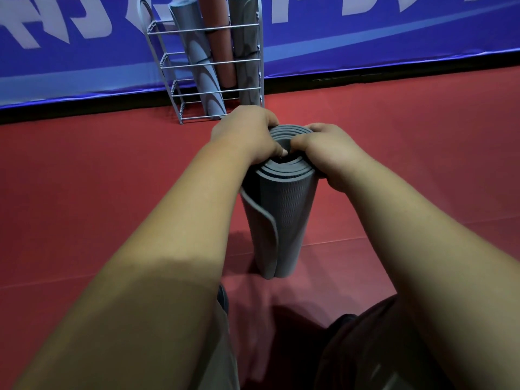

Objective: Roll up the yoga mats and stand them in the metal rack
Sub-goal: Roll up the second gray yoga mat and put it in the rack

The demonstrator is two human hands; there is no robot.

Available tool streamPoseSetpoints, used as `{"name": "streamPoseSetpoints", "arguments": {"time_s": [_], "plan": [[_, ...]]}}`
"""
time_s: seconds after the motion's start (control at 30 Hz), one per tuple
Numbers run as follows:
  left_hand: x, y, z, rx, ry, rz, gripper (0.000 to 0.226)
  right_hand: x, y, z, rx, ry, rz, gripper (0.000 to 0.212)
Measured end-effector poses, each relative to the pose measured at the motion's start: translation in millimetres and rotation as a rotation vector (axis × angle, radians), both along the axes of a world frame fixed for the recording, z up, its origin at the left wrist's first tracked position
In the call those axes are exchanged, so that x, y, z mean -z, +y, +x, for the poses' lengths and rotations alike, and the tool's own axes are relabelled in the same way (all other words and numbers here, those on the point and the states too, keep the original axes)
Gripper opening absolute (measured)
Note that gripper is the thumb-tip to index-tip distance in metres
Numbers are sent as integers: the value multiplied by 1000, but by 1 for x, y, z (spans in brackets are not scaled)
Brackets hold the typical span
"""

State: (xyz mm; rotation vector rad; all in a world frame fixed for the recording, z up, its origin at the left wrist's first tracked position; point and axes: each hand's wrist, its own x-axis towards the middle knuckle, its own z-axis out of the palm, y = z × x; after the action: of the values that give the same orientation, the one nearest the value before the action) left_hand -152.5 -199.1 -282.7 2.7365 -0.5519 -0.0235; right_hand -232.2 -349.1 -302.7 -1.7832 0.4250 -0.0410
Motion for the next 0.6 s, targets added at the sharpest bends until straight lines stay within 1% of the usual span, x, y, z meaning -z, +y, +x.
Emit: {"name": "streamPoseSetpoints", "arguments": {"time_s": [0.07, 0.1, 0.2, 0.23, 0.3, 0.33, 0.43, 0.47, 0.53, 0.6], "plan": [[1, -1, 2, -21, -18, -5, 42, -5, 0, -4, 31, 35, -122, 12], [1, -1, 4, -35, -27, -9, 41, -7, 0, -5, 41, 55, -168, 18], [-1, 0, 6, -72, -41, -29, 36, -11, 4, -7, 28, 134, -234, 52], [-1, 0, 7, -81, -40, -41, 35, -12, 7, -7, 31, 159, -234, 58], [-2, -1, 7, -104, -38, -64, 34, -13, 11, -6, 65, 172, -222, 61], [-2, -2, 6, -121, -38, -76, 32, -14, 13, -5, 87, 168, -222, 65], [-2, -5, 5, -173, -30, -114, 18, -12, 18, 0, 148, 168, -224, 99], [-2, -5, 6, -180, -24, -122, 15, -11, 20, 1, 160, 170, -239, 107], [-1, -2, 8, -198, 3, -125, 15, -8, 22, 1, 141, 163, -268, 111], [0, 3, 12, -218, 62, -140, 11, -5, 21, -1, 66, 147, -267, 113]]}}
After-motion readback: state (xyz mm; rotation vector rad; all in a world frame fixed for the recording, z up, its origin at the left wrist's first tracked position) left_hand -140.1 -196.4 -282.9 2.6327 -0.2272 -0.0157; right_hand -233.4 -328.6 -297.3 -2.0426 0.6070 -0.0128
